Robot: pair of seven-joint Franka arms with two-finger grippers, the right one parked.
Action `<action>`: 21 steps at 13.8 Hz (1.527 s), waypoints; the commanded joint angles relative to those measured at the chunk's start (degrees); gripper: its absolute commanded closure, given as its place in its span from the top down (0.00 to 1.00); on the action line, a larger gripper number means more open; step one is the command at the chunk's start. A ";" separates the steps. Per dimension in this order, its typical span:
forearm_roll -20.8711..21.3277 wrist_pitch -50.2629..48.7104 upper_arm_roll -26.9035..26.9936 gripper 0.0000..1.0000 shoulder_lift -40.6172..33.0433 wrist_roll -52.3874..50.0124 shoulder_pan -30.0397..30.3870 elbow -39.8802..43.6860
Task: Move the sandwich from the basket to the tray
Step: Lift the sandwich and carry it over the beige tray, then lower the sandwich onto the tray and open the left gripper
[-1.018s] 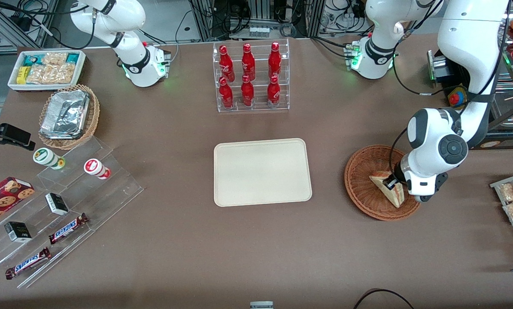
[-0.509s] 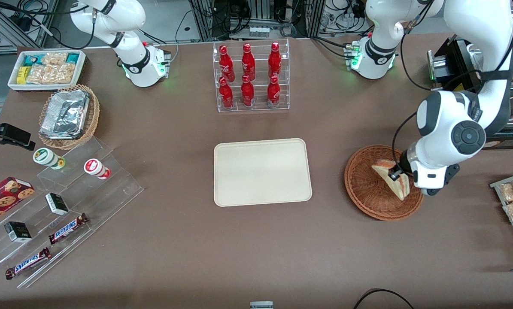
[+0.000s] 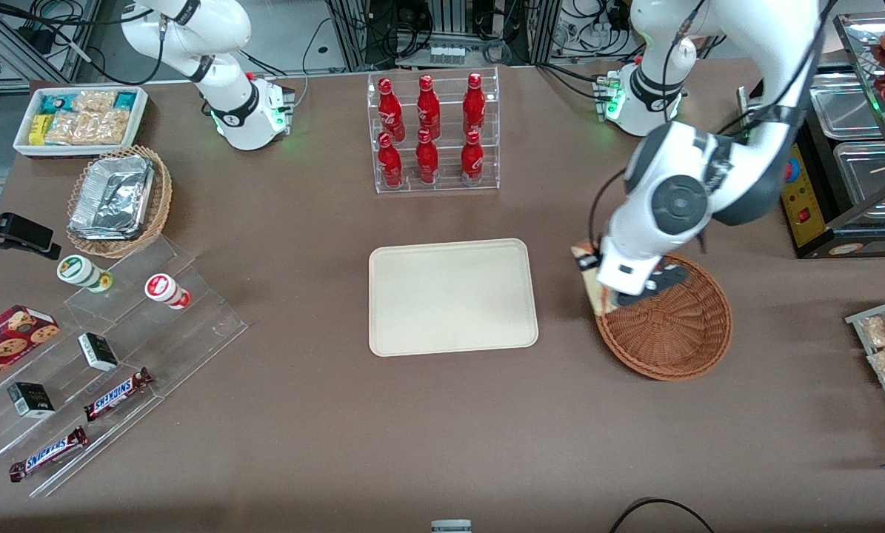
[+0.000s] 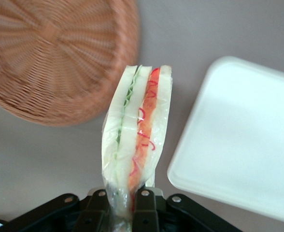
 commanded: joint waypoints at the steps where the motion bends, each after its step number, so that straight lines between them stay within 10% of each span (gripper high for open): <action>1: 0.19 0.48 -0.13 0.00 6.41 -3.43 -7.17 5.71; 12: 16.52 10.06 0.49 0.00 26.73 -28.22 -23.19 23.48; 19: 16.80 10.07 0.31 0.00 32.71 -33.08 -23.72 27.87; 20: 16.80 10.15 0.31 0.22 32.80 -33.08 -23.81 27.88; 21: 16.89 10.15 0.31 0.99 32.98 -32.56 -23.90 27.88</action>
